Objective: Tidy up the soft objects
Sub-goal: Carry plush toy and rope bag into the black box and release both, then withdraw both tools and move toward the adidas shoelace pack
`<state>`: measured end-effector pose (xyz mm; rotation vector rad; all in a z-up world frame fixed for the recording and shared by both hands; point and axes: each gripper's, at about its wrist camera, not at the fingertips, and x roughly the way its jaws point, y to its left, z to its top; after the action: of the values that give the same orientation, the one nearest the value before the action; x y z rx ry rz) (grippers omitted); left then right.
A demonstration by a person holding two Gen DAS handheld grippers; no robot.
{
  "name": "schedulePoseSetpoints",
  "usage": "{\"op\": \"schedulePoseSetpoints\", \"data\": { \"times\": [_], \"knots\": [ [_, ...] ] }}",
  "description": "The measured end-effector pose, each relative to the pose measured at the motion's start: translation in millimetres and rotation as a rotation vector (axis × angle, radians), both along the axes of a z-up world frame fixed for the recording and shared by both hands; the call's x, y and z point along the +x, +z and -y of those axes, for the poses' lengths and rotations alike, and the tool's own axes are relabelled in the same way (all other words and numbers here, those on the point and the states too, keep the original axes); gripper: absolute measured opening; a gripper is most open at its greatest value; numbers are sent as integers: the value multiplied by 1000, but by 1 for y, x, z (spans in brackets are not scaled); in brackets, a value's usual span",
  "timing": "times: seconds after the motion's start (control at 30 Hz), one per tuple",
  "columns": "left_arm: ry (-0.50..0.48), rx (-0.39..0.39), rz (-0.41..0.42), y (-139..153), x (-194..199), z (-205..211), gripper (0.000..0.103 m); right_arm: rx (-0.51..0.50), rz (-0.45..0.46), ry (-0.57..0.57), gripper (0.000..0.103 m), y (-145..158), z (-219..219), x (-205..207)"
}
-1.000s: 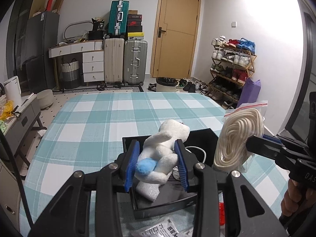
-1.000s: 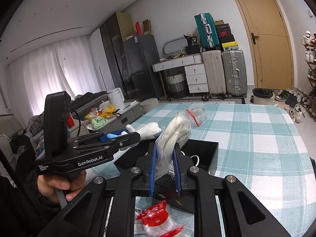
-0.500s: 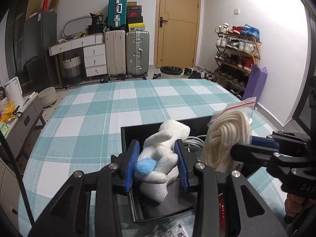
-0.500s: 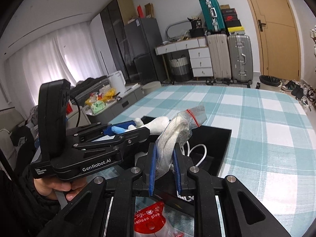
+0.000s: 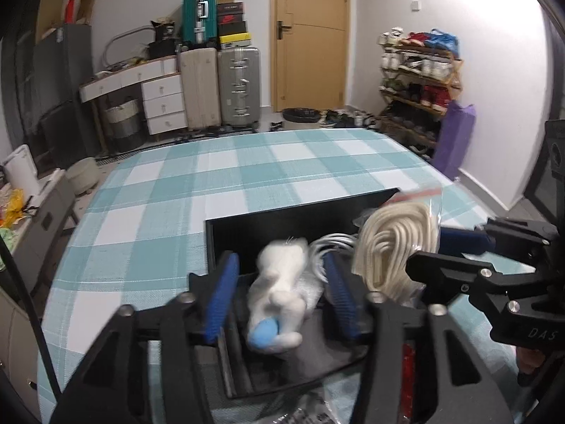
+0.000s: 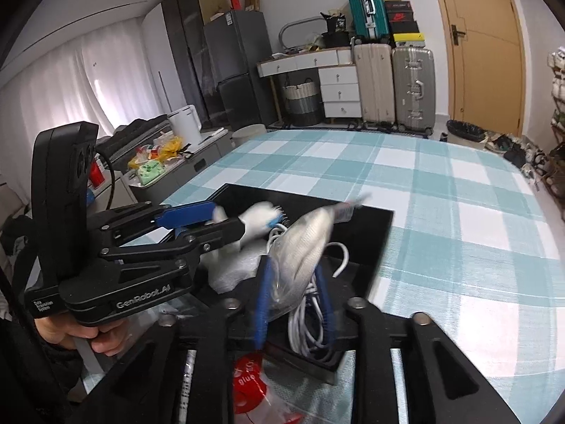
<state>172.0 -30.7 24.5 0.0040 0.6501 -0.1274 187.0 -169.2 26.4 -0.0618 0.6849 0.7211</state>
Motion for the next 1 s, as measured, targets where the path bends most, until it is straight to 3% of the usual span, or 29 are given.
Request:
{"op": "schedulePoseSetpoints", "data": {
  "times": [0.13, 0.2, 0.33, 0.43, 0.57, 1.0],
  "knots": [
    [-14, 16, 15, 6, -12, 2, 68, 7, 35, -33, 48, 8, 14, -9],
    [-18, 11, 22, 9, -20, 0, 89, 4, 48, -49, 52, 11, 21, -14],
    [-11, 9, 32, 14, -38, -5, 103, 0, 63, -61, 85, 15, 31, -28],
    [7, 17, 41, 15, -52, -11, 103, 17, 62, -51, 96, 16, 36, -41],
    [18, 6, 32, 15, -68, -18, 103, 13, 47, -61, 102, 13, 38, -52],
    [19, 35, 25, 11, -117, -20, 103, -36, 22, -21, 102, 1, 32, -78]
  ]
}}
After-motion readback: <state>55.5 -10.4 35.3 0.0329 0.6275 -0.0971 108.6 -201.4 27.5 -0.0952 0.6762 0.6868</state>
